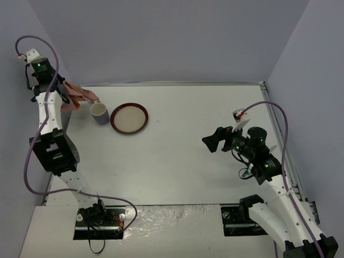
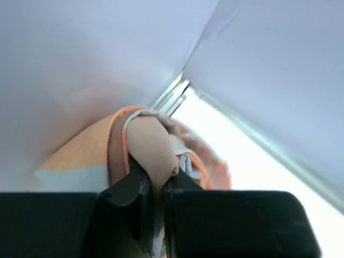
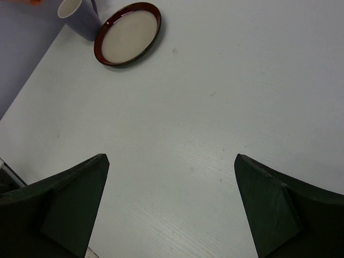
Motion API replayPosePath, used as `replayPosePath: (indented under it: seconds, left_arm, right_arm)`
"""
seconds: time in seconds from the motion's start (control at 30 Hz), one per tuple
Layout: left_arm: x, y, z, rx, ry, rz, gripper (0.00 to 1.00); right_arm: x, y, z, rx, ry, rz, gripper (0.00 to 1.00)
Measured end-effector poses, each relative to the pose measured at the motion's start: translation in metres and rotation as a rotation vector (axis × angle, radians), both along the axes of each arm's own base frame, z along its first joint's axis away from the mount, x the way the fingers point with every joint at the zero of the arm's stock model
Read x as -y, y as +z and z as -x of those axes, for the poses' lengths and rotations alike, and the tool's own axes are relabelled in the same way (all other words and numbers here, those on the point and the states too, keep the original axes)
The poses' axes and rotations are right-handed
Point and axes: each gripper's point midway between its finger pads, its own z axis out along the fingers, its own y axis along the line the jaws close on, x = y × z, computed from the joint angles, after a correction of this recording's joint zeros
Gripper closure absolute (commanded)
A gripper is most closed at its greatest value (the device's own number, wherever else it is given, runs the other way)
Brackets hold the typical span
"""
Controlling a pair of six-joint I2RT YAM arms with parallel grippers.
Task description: Set the dinner table for one person
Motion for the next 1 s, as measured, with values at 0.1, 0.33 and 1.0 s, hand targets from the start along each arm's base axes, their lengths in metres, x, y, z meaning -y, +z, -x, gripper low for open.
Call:
replayPosePath:
  seconds: [0.1, 0.33, 1.0]
  left_arm:
    - [0.008, 0.077, 0.023, 0.114, 0.003, -0.038, 1.00]
    - [0.054, 0.229, 0.095, 0.365, -0.080, -0.089, 1.00]
    - [0.490, 0.106, 0.142, 0.034, -1.108, 0.200, 1.00]
  right_arm:
    - [0.000, 0.010, 0.005, 0.030, 0.004, -0.020, 0.00]
    - [0.000, 0.042, 0.017, 0.114, 0.013, -0.064, 0.00]
    - [0.019, 0.084, 0.031, 0.169, -0.086, -0.086, 0.00]
